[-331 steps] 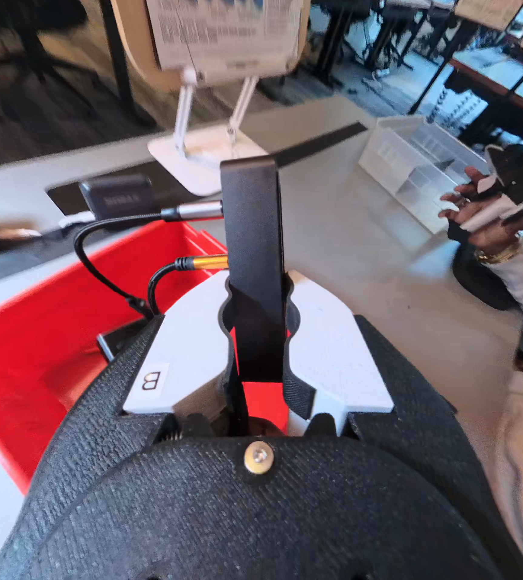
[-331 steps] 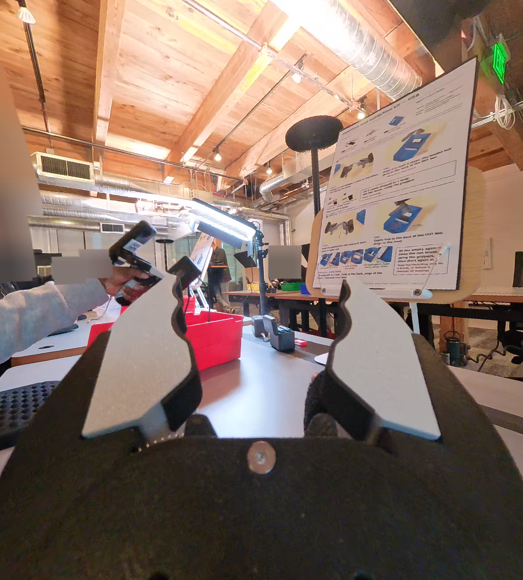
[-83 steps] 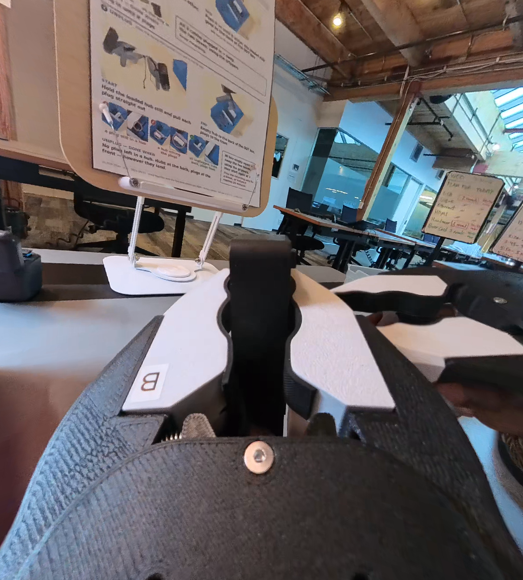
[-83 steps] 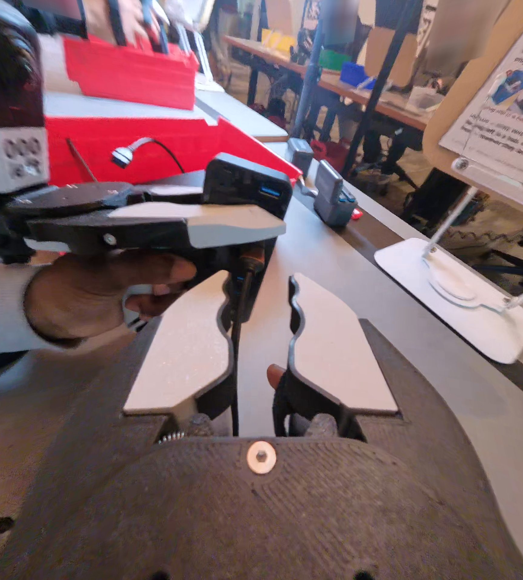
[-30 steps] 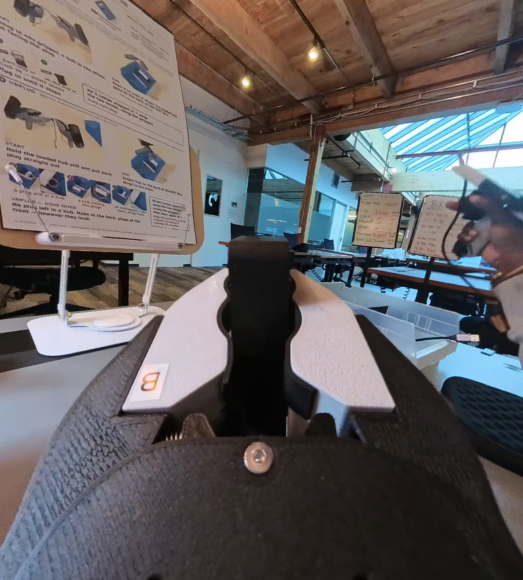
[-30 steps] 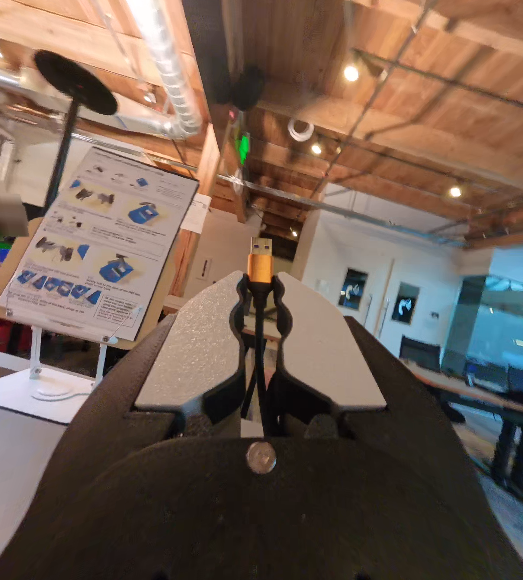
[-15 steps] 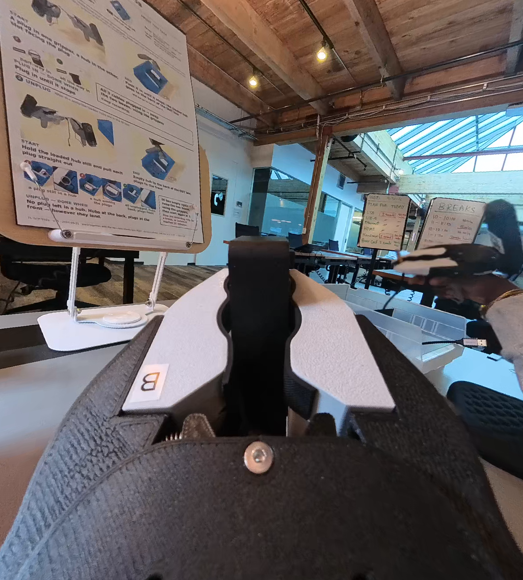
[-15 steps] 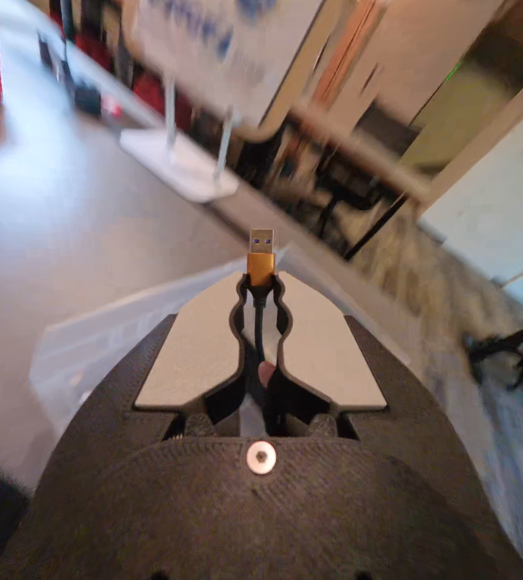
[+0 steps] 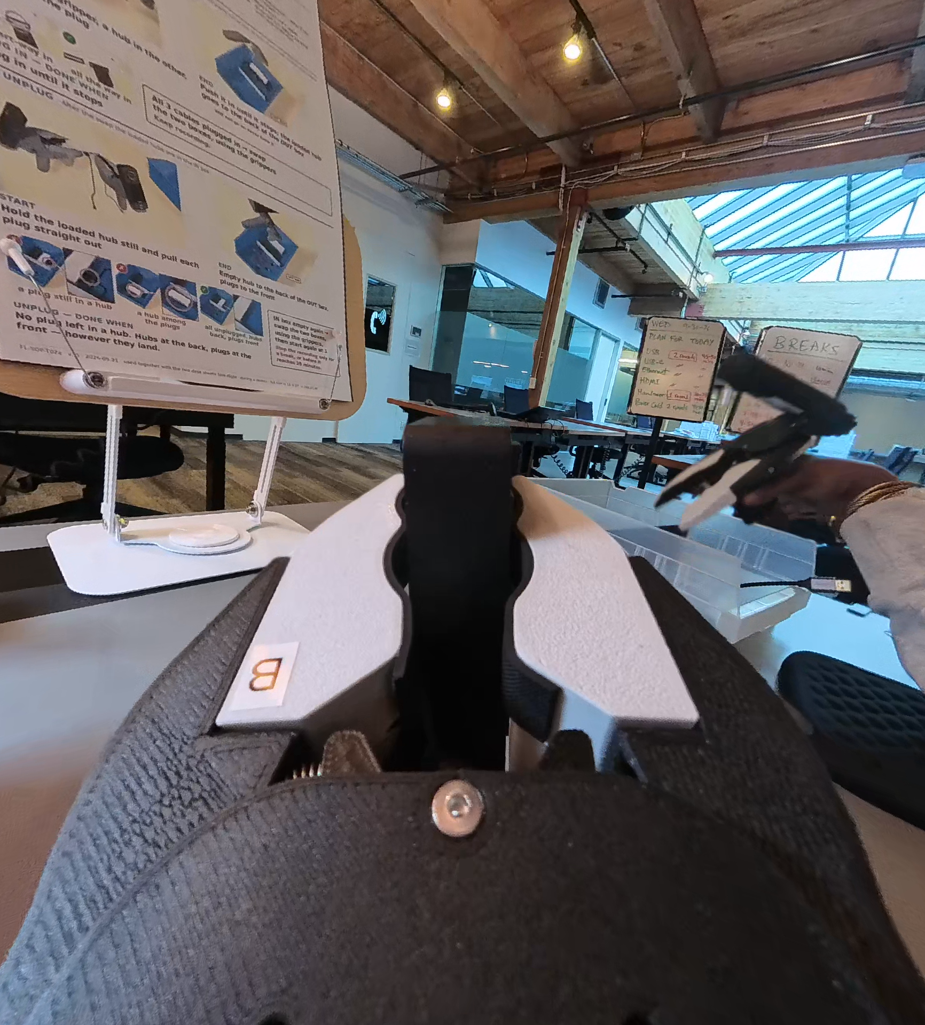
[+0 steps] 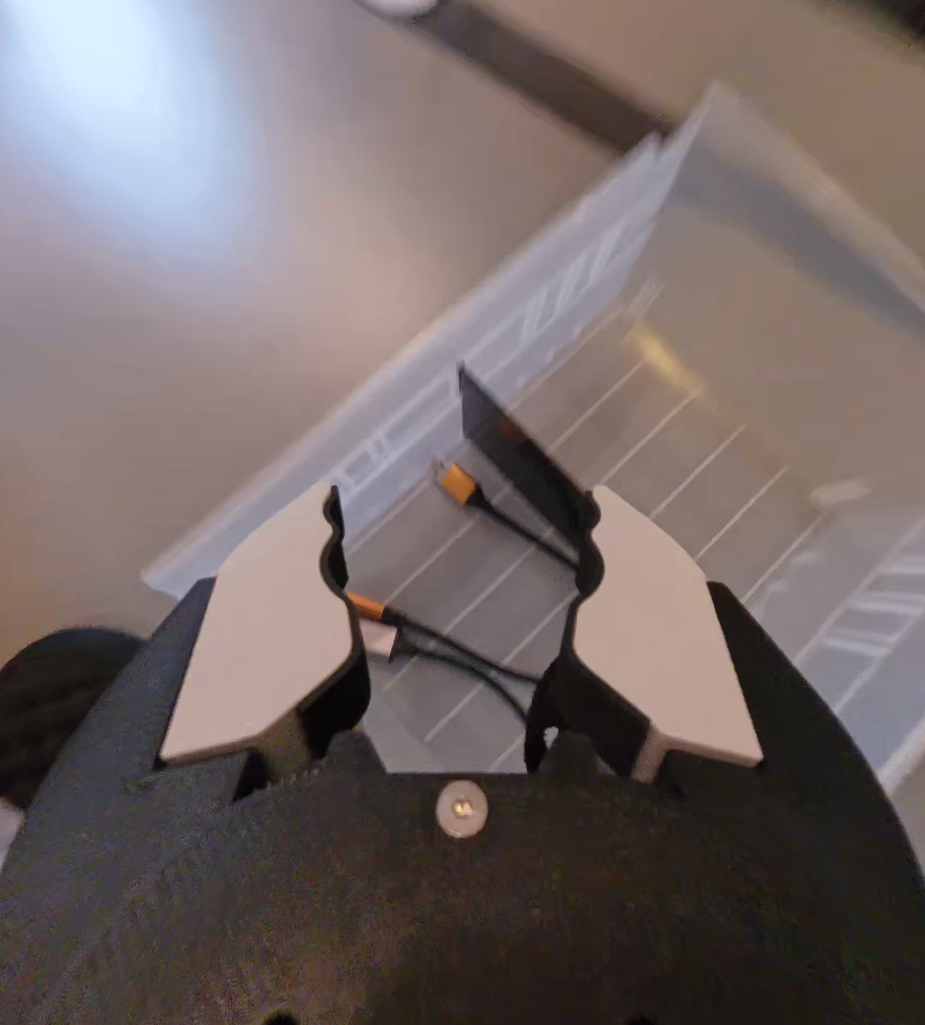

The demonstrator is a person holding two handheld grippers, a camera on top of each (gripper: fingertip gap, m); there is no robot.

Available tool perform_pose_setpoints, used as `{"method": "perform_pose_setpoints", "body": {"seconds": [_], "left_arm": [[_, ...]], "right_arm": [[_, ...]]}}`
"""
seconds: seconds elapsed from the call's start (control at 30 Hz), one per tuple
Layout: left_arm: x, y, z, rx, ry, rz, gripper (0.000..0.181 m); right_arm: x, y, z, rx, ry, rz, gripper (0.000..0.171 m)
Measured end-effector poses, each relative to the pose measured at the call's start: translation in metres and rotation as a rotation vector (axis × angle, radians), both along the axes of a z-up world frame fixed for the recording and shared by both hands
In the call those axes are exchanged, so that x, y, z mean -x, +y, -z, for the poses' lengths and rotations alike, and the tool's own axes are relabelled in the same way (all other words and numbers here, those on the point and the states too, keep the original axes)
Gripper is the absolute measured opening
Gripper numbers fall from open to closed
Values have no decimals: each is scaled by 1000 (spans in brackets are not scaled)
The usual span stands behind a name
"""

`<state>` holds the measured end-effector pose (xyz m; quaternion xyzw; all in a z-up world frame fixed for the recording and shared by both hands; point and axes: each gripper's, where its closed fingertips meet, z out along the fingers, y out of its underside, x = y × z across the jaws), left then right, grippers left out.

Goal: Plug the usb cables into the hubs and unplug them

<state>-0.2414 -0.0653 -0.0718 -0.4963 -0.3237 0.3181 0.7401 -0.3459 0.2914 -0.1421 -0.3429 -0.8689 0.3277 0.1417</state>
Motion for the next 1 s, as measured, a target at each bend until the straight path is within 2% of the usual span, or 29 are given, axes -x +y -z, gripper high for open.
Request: {"method": "perform_pose_setpoints", "body": {"seconds": [0.13, 0.23, 0.27, 0.33, 0.4, 0.43, 0.5, 0.6, 0.63, 0.73, 0.83, 1.0], "left_arm": [[-2, 6, 1, 4, 1, 37, 31], [-7, 14, 0, 22, 22, 89, 31], [-10, 17, -1, 29, 33, 112, 31], [-15, 25, -3, 50, 56, 150, 30], [-17, 27, -3, 93, 78, 121, 30], [-14, 23, -3, 128, 93, 46, 30], [-6, 6, -3, 271, 134, -186, 30], [-5, -13, -11, 566, 271, -508, 32], [-8, -12, -15, 649, 330, -564, 32], [-13, -4, -18, 811, 425, -640, 33], [-13, 3, -14, 879, 442, -653, 32], [-12, 4, -13, 964, 476, -680, 30]], "right_arm": [[9, -39, -98, 248, 462, -80, 104], [-18, -79, -194, 649, 898, -196, 122], [-37, -91, -217, 802, 972, -265, 127], [-68, -120, -237, 1015, 902, -425, 132], [-85, -157, -230, 1047, 742, -549, 139], [-93, -179, -221, 1009, 684, -616, 140], [-108, -222, -201, 905, 619, -723, 140], [-119, -288, -170, 780, 508, -758, 136], [-129, -310, -155, 745, 423, -784, 136], [-153, -360, -108, 639, 185, -814, 122], [-158, -380, -83, 570, 153, -801, 105], [-143, -376, -65, 398, 266, -776, 73]]}}
